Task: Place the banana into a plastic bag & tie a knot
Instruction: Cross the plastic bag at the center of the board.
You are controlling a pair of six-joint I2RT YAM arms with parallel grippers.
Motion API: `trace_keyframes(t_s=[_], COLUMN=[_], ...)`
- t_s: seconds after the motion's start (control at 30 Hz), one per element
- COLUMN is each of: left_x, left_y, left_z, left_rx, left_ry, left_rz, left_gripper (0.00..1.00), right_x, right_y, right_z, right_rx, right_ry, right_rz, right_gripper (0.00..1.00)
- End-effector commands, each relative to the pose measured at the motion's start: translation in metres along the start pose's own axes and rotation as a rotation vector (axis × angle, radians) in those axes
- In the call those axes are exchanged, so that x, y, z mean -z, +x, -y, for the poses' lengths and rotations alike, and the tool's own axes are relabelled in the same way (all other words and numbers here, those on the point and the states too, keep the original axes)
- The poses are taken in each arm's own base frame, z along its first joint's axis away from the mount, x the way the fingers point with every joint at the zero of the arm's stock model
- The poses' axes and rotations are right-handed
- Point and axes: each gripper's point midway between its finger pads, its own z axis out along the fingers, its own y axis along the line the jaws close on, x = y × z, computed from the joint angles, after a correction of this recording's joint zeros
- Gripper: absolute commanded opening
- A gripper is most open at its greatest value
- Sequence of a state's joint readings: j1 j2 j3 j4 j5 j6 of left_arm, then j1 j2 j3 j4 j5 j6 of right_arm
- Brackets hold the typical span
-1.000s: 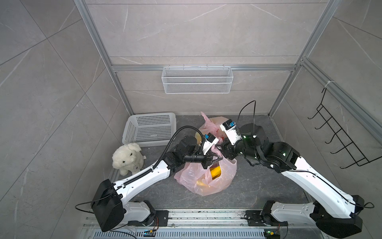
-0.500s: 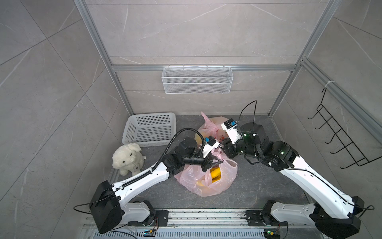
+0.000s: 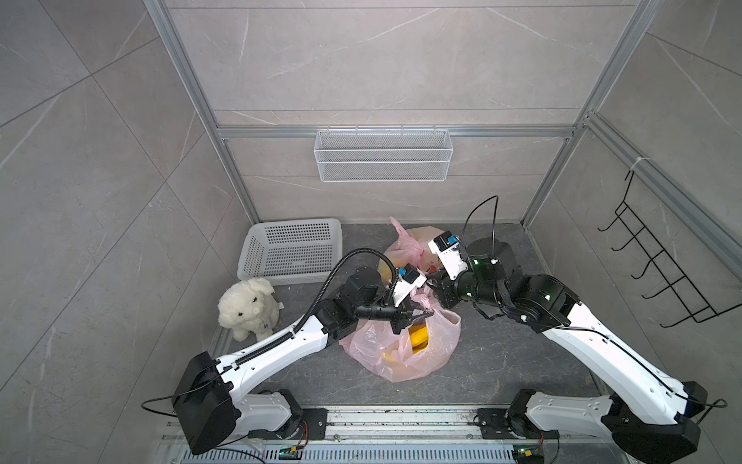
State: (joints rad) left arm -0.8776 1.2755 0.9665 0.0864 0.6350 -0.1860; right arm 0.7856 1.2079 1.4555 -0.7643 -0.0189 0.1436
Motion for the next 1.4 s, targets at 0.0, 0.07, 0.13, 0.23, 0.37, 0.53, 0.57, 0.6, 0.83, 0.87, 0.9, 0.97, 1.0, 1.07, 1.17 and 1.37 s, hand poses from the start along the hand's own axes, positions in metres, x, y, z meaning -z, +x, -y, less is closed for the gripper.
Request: trace_keyframes(t_s=[0.0, 0.07, 0.13, 0.23, 0.37, 0.53, 0.57, 0.6, 0.83, 0.87, 0.9, 0.97, 1.0, 1.07, 1.17, 1.37], left_x=[0.006, 0.007, 0.009, 0.012, 0.018, 0.022, 0.022, 0.023, 0.027, 0.027, 0.027, 0.026, 0.026, 0.027, 0.026, 0.031], left_y=[-0.015, -0.015, -0.015, -0.015, -0.017, -0.018, -0.019, -0.019, -0.022, -0.023, -0.023, -0.023, -0.023, -0.024, -0.023, -0.024], left_z=[0.012, 0.009, 0.005, -0.003, -0.013, -0.019, -0.020, -0.023, -0.038, -0.040, -0.041, -0.044, -0.046, -0.049, -0.051, -0.051], left_rx=[-0.057, -0.051, -0.045, -0.014, 0.021, 0.037, 0.042, 0.050, 0.093, 0.096, 0.101, 0.107, 0.108, 0.111, 0.112, 0.108], left_ry=[0.021, 0.001, -0.020, -0.056, -0.077, -0.094, -0.100, -0.108, -0.139, -0.144, -0.146, -0.153, -0.160, -0.175, -0.183, -0.198], left_rz=[0.058, 0.065, 0.076, 0.084, 0.110, 0.125, 0.127, 0.129, 0.150, 0.151, 0.148, 0.146, 0.147, 0.148, 0.143, 0.153], left_gripper=[0.00, 0.00, 0.00, 0.00, 0.00, 0.00, 0.00, 0.00, 0.00, 0.00, 0.00, 0.00, 0.00, 0.00, 0.00, 0.00], right_x=[0.010, 0.014, 0.018, 0.026, 0.034, 0.037, 0.037, 0.038, 0.029, 0.027, 0.026, 0.024, 0.023, 0.018, 0.008, -0.012], right_y=[-0.004, -0.002, 0.004, 0.017, 0.031, 0.047, 0.050, 0.052, 0.083, 0.086, 0.089, 0.095, 0.098, 0.103, 0.109, 0.124], right_z=[0.006, 0.018, 0.035, 0.053, 0.058, 0.058, 0.057, 0.054, 0.036, 0.028, 0.022, 0.013, 0.009, -0.002, -0.012, -0.021], right_rx=[-0.013, -0.028, -0.045, -0.073, -0.089, -0.087, -0.087, -0.088, -0.081, -0.076, -0.076, -0.067, -0.059, -0.058, -0.079, -0.155], right_ry=[0.029, 0.102, 0.194, 0.294, 0.318, 0.314, 0.303, 0.289, 0.212, 0.188, 0.180, 0.179, 0.177, 0.161, 0.145, 0.120], right_rz=[0.033, 0.035, 0.030, 0.008, 0.005, -0.031, -0.035, -0.040, -0.132, -0.140, -0.145, -0.158, -0.171, -0.185, -0.200, -0.237], right_gripper=[0.08, 0.04, 0.02, 0.00, 0.00, 0.00, 0.00, 0.00, 0.00, 0.00, 0.00, 0.00, 0.00, 0.00, 0.00, 0.00])
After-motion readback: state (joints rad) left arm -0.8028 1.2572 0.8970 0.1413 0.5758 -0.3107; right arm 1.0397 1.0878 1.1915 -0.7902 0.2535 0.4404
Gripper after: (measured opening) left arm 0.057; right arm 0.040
